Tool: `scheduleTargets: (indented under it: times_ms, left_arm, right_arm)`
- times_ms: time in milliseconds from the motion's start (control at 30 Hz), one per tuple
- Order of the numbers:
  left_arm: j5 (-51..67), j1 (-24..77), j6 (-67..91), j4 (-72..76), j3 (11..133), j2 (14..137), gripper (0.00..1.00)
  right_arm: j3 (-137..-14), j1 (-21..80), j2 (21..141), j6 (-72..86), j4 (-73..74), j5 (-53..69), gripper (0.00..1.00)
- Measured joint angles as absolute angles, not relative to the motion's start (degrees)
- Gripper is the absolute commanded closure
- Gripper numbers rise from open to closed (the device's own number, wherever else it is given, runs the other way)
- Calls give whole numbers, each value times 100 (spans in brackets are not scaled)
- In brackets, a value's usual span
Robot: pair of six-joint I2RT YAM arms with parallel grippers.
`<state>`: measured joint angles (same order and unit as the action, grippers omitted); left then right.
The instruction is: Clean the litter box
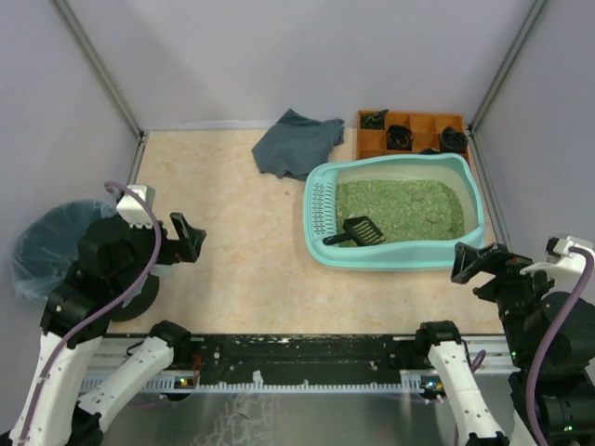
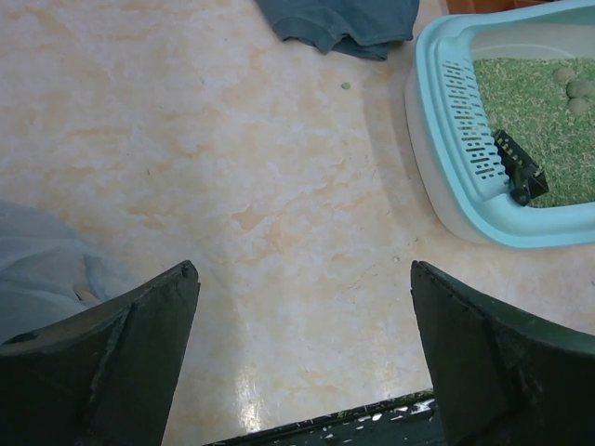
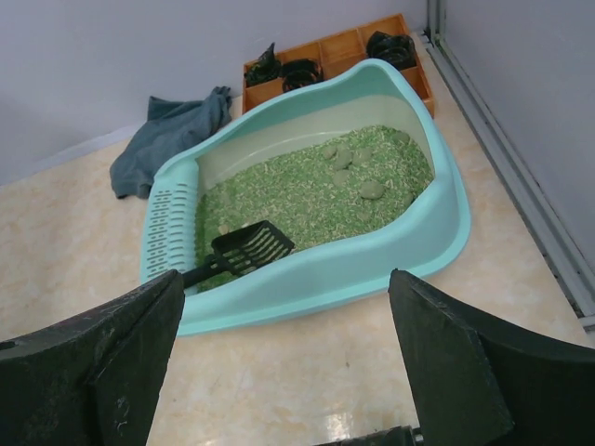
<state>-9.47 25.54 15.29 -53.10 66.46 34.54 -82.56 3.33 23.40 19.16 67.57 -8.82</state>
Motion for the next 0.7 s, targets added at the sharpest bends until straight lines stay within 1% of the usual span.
scheduleTargets:
  times_ms: [267,500,700]
  left_arm:
    - [-956,2534,1717,-5301,6576,3815,0]
    - [-974,2532,1879,-5262,6178,4032,0]
    - [-1052,2526,1728,-5081,5811,4178,0]
  right_arm:
    - [-8114,266,2453,1772,6851,-958,8]
    - [-7710,244,2477,1747,6869,-1037,8]
    - [-7498,235,2790,1708,6853,-760,8]
